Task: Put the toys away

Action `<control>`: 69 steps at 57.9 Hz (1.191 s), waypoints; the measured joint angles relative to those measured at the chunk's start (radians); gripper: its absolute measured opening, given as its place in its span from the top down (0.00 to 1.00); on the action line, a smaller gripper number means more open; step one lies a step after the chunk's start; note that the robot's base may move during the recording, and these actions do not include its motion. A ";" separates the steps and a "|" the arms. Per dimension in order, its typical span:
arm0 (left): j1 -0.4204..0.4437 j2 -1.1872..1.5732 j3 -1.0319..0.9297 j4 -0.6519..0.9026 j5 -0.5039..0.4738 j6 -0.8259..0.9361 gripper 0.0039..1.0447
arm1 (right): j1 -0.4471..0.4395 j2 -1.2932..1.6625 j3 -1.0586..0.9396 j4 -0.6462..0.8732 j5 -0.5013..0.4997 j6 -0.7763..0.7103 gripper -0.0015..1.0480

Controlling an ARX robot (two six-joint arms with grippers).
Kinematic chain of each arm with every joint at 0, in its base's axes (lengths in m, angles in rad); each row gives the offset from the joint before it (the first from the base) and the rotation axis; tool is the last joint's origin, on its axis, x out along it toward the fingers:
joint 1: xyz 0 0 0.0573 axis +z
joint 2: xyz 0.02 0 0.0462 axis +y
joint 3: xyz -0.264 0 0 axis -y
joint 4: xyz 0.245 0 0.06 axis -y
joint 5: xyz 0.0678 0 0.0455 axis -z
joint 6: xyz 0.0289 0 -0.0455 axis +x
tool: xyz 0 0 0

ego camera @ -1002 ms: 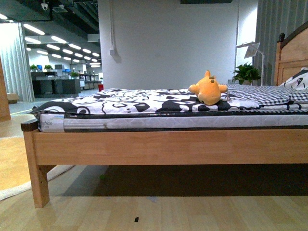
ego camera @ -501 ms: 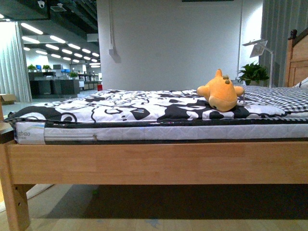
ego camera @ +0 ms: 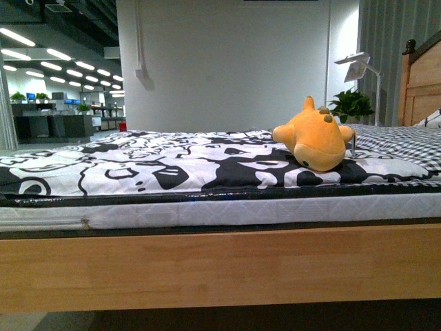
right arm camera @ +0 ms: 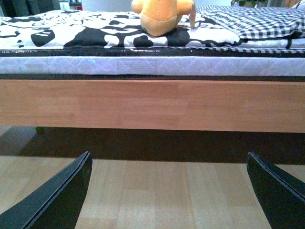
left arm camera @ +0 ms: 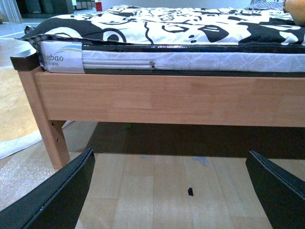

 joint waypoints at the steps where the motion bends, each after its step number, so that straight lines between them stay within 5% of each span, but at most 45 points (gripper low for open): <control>1: 0.000 0.000 0.000 0.000 0.000 0.000 0.06 | 0.000 0.000 0.000 0.000 0.000 0.000 0.06; 57: 0.000 0.000 0.000 0.000 0.000 0.000 0.06 | -0.001 0.000 0.000 0.000 -0.005 0.000 0.06; 63: 0.000 0.000 0.000 0.000 0.000 0.000 0.06 | -0.113 0.113 0.018 0.097 -0.240 0.171 0.06; 69: 0.000 0.000 0.000 0.000 0.000 0.000 0.06 | -0.188 0.268 0.078 0.248 -0.325 0.265 0.06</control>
